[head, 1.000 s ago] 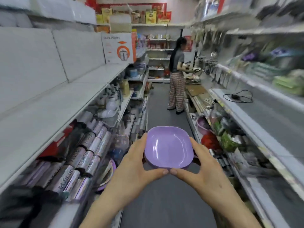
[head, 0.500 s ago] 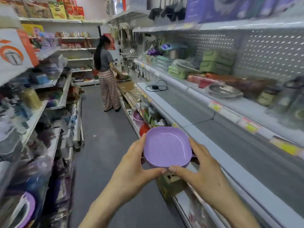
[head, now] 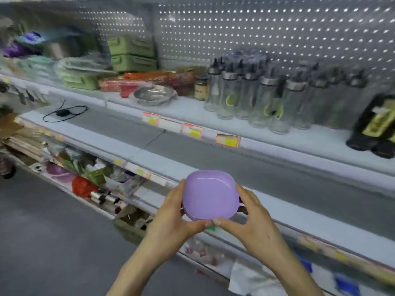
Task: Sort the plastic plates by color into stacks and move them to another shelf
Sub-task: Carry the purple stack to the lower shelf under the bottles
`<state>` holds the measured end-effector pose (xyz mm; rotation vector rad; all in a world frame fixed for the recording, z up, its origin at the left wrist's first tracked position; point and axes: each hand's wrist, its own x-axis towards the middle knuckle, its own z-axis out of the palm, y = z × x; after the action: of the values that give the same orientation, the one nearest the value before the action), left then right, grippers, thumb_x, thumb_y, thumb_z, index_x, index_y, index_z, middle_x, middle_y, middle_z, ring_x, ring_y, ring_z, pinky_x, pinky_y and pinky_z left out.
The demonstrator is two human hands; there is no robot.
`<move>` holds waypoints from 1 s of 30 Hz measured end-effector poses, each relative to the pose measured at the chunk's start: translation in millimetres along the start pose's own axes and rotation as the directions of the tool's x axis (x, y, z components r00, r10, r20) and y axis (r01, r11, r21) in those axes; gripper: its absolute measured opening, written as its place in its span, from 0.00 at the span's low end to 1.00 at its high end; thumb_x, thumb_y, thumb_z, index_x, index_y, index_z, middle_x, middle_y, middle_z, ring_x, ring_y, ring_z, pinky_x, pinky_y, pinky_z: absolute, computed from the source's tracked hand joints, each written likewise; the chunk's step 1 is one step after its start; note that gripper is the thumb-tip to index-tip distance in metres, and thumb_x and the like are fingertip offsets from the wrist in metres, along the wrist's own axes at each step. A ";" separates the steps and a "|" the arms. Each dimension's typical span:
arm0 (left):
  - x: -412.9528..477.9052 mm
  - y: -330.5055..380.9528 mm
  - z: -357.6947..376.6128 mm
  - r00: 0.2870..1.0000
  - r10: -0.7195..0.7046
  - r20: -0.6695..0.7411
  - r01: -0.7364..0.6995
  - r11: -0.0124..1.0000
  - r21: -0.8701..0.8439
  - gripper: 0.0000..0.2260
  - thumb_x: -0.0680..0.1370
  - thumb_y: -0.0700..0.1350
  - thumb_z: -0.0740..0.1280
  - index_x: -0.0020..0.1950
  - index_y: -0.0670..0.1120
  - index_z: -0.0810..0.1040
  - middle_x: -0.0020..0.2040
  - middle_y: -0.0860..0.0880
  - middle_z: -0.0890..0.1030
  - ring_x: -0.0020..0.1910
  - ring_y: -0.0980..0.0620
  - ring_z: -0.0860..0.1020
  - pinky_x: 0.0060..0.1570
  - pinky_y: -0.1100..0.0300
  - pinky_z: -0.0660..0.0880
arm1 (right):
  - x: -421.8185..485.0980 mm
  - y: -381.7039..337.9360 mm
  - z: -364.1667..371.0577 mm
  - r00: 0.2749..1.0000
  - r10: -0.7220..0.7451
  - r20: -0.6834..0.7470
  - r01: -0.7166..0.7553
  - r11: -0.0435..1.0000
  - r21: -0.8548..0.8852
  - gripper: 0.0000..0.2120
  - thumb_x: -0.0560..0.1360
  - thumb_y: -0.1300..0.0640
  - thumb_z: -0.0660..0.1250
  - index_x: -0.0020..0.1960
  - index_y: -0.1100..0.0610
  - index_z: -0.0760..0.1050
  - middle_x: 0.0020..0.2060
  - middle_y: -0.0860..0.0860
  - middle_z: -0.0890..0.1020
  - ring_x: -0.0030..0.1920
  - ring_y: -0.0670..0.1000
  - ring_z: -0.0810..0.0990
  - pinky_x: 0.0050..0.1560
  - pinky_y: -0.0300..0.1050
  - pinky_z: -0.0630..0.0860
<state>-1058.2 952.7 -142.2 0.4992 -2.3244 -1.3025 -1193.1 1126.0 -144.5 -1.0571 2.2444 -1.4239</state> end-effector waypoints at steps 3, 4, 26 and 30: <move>15.1 -8.2 23.2 0.995 0.028 0.098 -0.024 0.999 -0.042 0.43 0.68 0.56 0.82 0.77 0.66 0.63 0.69 0.64 0.73 0.64 0.61 0.77 0.59 0.61 0.79 | -13.4 14.3 -9.7 0.993 0.080 -0.089 -0.079 0.997 0.005 0.41 0.66 0.38 0.80 0.72 0.28 0.62 0.65 0.28 0.69 0.63 0.35 0.74 0.59 0.37 0.75; 20.5 -10.9 30.9 0.990 0.039 0.134 -0.032 0.998 -0.056 0.44 0.67 0.57 0.82 0.77 0.66 0.63 0.69 0.63 0.73 0.64 0.60 0.77 0.59 0.58 0.79 | -18.1 19.0 -12.4 0.988 0.105 -0.116 -0.105 0.994 0.006 0.41 0.67 0.39 0.80 0.72 0.28 0.61 0.65 0.28 0.69 0.63 0.35 0.74 0.60 0.37 0.75; 58.5 52.4 316.8 0.874 0.159 0.459 -0.058 0.972 -0.226 0.41 0.65 0.56 0.83 0.72 0.70 0.66 0.67 0.64 0.72 0.63 0.58 0.78 0.53 0.60 0.81 | -118.6 178.8 -196.2 0.852 0.335 -0.403 -0.335 0.940 0.072 0.42 0.67 0.38 0.80 0.75 0.32 0.62 0.68 0.31 0.69 0.64 0.35 0.73 0.56 0.33 0.76; 55.5 64.4 384.9 0.866 0.155 0.475 -0.043 0.970 -0.239 0.41 0.66 0.54 0.83 0.73 0.67 0.66 0.67 0.61 0.73 0.62 0.55 0.78 0.50 0.59 0.83 | -136.5 219.1 -242.7 0.853 0.351 -0.386 -0.349 0.934 0.077 0.41 0.67 0.40 0.80 0.74 0.30 0.63 0.67 0.33 0.70 0.63 0.39 0.76 0.58 0.37 0.76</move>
<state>-1314.3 1229.7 -256.2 -0.0407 -2.5020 -1.7742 -1333.2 1437.5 -239.1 -0.3359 2.5330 -1.5774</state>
